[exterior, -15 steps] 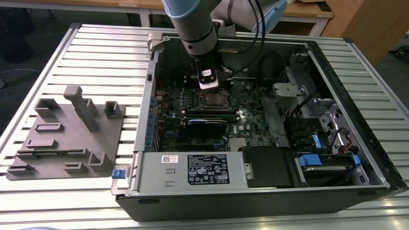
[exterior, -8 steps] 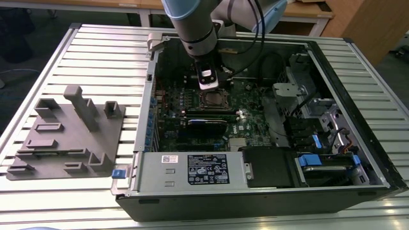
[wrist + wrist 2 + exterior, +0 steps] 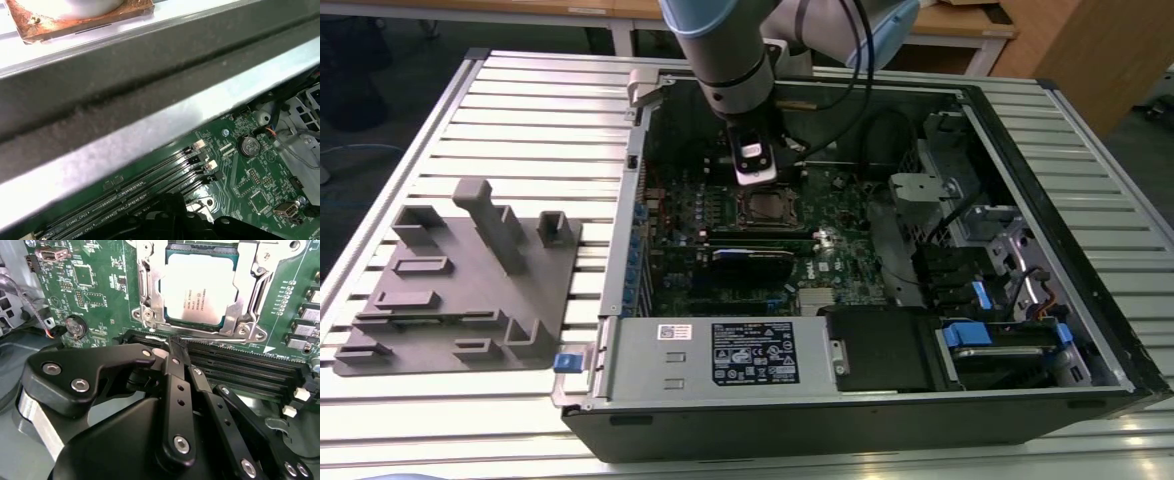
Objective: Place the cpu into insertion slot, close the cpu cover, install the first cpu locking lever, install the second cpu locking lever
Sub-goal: 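Install the first cpu locking lever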
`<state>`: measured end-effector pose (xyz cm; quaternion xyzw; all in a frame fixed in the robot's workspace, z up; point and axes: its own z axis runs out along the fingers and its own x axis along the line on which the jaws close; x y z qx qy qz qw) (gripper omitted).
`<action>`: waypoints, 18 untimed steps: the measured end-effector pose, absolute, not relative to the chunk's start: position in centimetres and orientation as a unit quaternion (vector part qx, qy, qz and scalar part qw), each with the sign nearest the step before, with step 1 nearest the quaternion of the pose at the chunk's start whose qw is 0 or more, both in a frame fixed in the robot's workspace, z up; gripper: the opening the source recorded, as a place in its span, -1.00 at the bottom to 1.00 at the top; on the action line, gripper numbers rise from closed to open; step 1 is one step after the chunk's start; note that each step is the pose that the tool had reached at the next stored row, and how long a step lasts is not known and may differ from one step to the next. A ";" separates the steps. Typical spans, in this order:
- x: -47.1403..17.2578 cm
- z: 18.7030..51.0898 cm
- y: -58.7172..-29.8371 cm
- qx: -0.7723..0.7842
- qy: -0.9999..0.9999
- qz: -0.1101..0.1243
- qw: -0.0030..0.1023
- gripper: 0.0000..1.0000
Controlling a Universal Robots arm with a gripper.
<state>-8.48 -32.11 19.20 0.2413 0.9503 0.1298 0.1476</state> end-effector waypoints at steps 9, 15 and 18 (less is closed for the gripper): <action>-8.5 19.2 -32.1 0.240 0.950 0.135 0.150 -0.79; -8.5 19.2 -32.2 0.239 0.950 0.134 0.151 -0.79; -8.5 19.2 -32.4 0.239 0.950 0.134 0.151 -0.79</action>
